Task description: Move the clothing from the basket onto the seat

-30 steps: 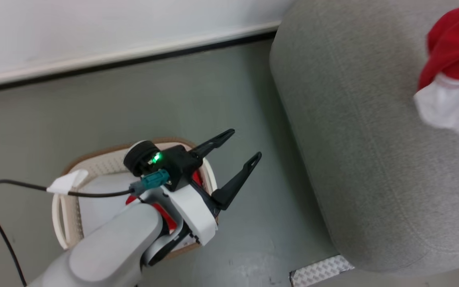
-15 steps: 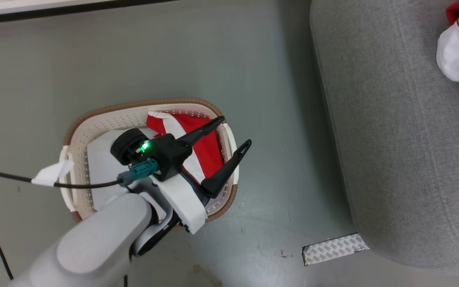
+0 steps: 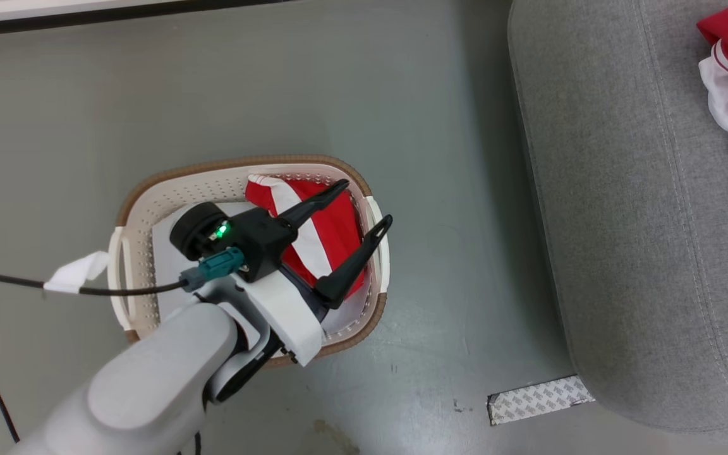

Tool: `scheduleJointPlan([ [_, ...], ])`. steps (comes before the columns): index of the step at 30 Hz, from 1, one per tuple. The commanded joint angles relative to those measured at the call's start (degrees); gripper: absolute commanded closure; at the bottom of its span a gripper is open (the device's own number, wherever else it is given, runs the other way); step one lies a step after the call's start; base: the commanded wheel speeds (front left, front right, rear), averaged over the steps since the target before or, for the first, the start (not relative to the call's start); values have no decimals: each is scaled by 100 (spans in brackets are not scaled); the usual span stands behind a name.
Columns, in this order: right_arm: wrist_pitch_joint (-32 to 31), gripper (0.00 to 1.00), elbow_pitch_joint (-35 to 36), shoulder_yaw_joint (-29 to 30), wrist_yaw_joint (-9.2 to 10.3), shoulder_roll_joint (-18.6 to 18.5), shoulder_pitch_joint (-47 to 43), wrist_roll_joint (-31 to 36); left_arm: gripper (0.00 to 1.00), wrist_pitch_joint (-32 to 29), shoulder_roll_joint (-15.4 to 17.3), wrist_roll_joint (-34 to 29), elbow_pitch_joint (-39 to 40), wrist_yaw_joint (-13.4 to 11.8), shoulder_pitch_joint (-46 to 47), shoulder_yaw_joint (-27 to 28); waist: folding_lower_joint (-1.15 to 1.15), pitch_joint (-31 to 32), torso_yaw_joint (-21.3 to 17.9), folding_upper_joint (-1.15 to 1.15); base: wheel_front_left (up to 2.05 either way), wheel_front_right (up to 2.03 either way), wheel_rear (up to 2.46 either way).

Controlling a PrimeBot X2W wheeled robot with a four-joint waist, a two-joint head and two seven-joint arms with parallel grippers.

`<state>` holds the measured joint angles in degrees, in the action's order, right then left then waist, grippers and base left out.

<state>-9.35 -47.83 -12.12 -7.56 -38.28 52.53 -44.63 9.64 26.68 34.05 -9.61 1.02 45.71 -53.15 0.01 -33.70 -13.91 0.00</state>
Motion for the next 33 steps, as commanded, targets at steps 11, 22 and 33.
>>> scheduleJointPlan([
  [11,-1208,0,-345,-429,14,-72,-24,-384,0,225,-90,216,-265,-44,-222,45,-1,529,1,0,0,0,0],
  [22,-1800,0,637,-1031,14,-433,-444,-252,0,502,-204,549,-629,-162,-850,327,-1,1700,17,0,0,0,0],
  [33,-699,0,2338,-920,14,-384,-893,27,0,553,-46,615,-531,-568,-1594,1272,-1,2612,351,0,0,0,0],
])
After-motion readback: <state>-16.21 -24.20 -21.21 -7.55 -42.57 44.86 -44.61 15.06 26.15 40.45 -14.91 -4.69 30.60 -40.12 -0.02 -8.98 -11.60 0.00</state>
